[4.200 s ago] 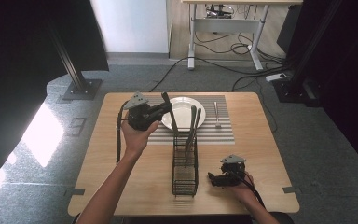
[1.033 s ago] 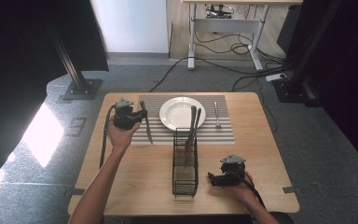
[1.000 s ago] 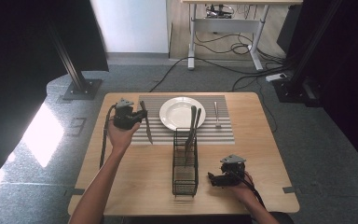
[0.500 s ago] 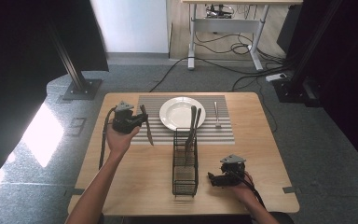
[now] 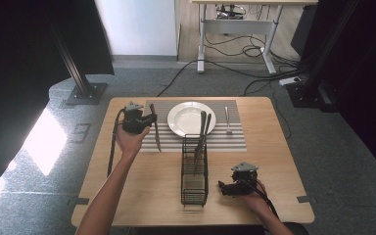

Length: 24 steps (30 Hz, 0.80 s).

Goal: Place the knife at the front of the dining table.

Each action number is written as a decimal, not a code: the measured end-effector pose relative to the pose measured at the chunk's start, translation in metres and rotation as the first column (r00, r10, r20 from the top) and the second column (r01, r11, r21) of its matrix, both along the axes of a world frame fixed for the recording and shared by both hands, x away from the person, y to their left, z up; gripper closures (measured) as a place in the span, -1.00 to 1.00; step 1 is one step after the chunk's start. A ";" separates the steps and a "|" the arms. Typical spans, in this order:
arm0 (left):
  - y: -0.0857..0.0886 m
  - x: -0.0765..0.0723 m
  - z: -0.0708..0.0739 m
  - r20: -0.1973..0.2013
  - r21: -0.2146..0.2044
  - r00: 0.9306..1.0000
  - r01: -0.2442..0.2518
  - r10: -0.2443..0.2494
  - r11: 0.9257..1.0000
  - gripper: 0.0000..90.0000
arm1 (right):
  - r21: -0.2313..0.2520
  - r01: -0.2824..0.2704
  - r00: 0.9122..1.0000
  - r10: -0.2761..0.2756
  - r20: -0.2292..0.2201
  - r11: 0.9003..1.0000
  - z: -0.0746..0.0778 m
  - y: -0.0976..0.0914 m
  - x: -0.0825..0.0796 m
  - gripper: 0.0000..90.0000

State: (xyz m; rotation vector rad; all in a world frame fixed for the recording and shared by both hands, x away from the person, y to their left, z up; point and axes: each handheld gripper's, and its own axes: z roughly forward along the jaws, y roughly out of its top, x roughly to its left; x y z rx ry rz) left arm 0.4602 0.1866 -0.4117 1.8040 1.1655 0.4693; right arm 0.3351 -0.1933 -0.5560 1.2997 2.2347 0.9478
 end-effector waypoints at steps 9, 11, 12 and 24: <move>-0.002 0.016 -0.003 -0.022 -0.015 1.000 -0.018 0.018 1.000 0.86 | 0.000 -0.004 1.000 0.004 0.000 1.000 0.000 0.000 0.000 -0.99; -0.001 0.018 -0.003 -0.026 -0.019 0.999 -0.018 0.018 1.000 0.86 | 0.000 -0.004 1.000 0.004 0.000 1.000 0.000 0.000 0.000 -0.99; 0.000 0.019 -0.003 -0.031 -0.020 0.999 -0.018 0.017 1.000 0.86 | 0.001 -0.004 1.000 0.004 -0.001 1.000 0.000 0.000 0.000 -0.99; -0.005 0.033 -0.004 -0.058 -0.001 0.998 -0.030 0.029 1.000 0.86 | 0.000 -0.005 1.000 0.005 0.000 1.000 0.000 0.000 0.000 -0.99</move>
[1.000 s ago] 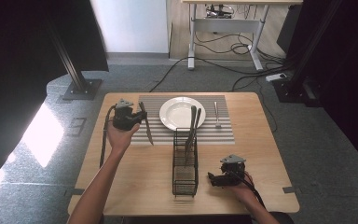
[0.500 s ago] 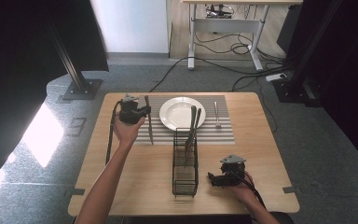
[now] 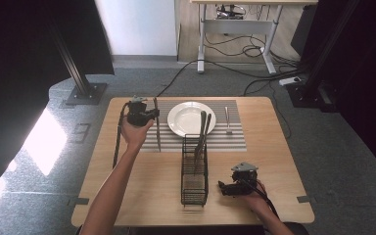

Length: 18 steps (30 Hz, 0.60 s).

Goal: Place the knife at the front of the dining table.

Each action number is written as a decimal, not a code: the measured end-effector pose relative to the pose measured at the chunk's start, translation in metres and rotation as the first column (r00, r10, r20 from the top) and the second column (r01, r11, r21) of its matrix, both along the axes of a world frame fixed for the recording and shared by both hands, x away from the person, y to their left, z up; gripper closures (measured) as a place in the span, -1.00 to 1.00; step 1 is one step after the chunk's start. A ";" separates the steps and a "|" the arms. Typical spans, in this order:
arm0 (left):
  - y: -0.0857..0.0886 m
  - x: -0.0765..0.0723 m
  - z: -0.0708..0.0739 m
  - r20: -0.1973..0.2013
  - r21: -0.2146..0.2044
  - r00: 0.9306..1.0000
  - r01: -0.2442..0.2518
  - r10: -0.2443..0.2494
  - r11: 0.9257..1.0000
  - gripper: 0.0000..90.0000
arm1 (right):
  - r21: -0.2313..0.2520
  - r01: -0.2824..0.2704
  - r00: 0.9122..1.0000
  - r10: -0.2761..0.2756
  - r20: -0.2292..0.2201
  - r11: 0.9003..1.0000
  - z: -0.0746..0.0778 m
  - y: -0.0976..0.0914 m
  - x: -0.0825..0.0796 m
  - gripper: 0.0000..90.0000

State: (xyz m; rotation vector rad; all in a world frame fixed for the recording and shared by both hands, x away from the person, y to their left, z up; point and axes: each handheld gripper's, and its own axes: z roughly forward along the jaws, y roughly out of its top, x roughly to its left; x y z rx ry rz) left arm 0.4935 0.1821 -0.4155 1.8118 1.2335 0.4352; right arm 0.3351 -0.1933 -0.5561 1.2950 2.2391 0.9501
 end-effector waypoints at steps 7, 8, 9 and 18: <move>0.009 0.008 0.000 -0.029 -0.008 0.999 -0.018 0.018 1.000 0.85 | -0.001 -0.003 1.000 0.003 -0.002 1.000 0.000 0.000 0.001 -0.99; 0.009 0.008 0.000 -0.029 -0.008 0.999 -0.018 0.018 1.000 0.84 | -0.001 -0.003 1.000 0.003 -0.002 1.000 0.000 0.000 0.001 -0.99; 0.009 0.011 -0.001 -0.032 -0.013 0.999 -0.015 0.014 1.000 0.84 | -0.001 -0.003 1.000 0.003 -0.001 1.000 0.000 0.000 0.001 -0.99; 0.008 0.026 -0.009 -0.043 -0.033 0.999 -0.024 0.023 0.999 0.84 | -0.002 -0.008 1.000 0.008 0.000 1.000 0.000 0.000 0.000 -1.00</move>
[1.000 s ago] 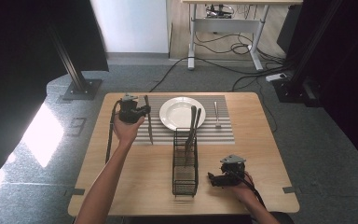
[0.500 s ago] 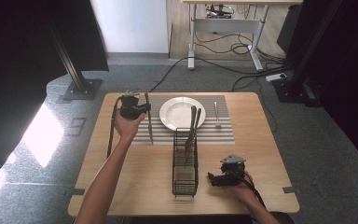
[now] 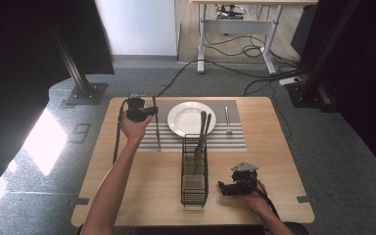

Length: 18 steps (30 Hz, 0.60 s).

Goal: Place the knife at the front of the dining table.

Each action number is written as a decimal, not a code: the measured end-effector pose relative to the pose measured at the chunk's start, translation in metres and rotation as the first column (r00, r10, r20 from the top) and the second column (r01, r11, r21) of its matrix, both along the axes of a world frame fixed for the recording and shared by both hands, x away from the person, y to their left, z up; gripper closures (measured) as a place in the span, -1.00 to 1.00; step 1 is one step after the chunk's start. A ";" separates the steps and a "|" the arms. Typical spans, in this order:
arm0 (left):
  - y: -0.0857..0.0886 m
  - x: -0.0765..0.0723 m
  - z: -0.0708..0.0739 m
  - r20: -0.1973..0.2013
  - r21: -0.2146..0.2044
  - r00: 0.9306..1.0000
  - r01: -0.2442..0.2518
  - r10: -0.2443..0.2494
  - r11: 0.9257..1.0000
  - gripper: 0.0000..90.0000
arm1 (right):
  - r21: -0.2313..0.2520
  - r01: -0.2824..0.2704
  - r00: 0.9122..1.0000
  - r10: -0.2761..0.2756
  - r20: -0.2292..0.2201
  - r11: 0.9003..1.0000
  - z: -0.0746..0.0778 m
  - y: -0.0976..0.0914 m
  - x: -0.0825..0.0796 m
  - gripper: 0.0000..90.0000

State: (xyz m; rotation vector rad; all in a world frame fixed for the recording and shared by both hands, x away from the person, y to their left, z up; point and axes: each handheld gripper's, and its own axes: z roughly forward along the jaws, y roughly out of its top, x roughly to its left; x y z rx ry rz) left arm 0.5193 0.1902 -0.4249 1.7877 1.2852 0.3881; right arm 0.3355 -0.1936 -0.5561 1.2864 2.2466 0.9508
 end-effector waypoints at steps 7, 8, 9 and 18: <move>-0.007 0.007 -0.002 -0.012 0.001 1.000 0.003 -0.003 1.000 0.85 | 0.001 -0.001 1.000 0.001 0.001 1.000 0.000 0.000 0.000 -0.99; -0.008 0.010 -0.003 -0.022 -0.003 1.000 0.006 -0.006 1.000 0.85 | 0.001 -0.001 1.000 0.001 0.000 1.000 0.000 0.000 0.000 -0.99; -0.009 0.012 -0.004 -0.023 -0.004 1.000 0.003 -0.004 1.000 0.85 | 0.001 -0.001 1.000 0.001 0.000 1.000 0.000 0.000 0.000 -0.99; -0.010 0.026 -0.013 -0.051 -0.021 0.999 -0.016 0.015 1.000 0.85 | 0.000 -0.006 1.000 0.006 -0.001 1.000 0.000 -0.001 0.000 -1.00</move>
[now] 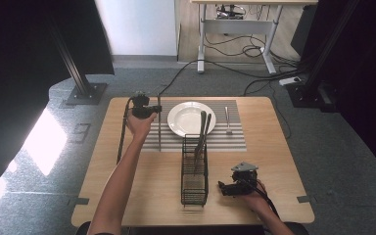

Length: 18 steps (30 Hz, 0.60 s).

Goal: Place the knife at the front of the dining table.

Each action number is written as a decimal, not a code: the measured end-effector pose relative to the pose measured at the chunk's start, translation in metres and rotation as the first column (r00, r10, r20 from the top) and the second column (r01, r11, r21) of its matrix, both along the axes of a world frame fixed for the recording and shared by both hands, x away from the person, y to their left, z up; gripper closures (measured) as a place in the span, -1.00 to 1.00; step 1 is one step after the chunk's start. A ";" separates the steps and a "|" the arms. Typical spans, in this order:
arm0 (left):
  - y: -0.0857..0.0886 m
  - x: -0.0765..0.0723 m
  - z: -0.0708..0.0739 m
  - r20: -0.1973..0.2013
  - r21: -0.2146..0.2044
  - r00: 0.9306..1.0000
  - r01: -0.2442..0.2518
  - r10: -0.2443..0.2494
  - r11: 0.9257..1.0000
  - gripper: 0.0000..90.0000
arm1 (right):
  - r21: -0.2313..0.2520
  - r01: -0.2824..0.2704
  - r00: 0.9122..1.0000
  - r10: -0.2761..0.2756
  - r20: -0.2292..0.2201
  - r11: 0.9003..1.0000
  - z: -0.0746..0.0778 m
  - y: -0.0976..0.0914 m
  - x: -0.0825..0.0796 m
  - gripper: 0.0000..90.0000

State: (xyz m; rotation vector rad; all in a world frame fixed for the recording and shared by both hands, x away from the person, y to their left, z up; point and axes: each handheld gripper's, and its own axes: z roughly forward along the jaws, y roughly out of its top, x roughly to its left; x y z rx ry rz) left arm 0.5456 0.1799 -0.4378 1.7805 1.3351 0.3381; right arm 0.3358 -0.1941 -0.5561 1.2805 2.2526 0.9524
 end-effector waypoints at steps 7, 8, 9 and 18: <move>0.002 0.004 0.001 -0.019 0.024 1.000 -0.002 0.002 1.000 0.84 | 0.000 -0.001 1.000 0.001 -0.001 1.000 0.000 0.000 0.000 -1.00; 0.002 0.004 0.001 -0.019 0.024 1.000 -0.002 0.002 1.000 0.84 | 0.000 -0.001 1.000 0.001 -0.001 1.000 0.000 0.000 0.000 -1.00; 0.002 0.007 -0.001 -0.023 0.018 1.000 -0.004 0.004 1.000 0.84 | 0.000 0.000 1.000 0.000 -0.001 1.000 0.000 0.000 0.000 -1.00; 0.006 0.022 -0.014 -0.063 -0.004 0.997 -0.040 0.039 0.999 0.82 | 0.000 -0.001 1.000 0.001 -0.001 1.000 0.000 0.000 0.000 -1.00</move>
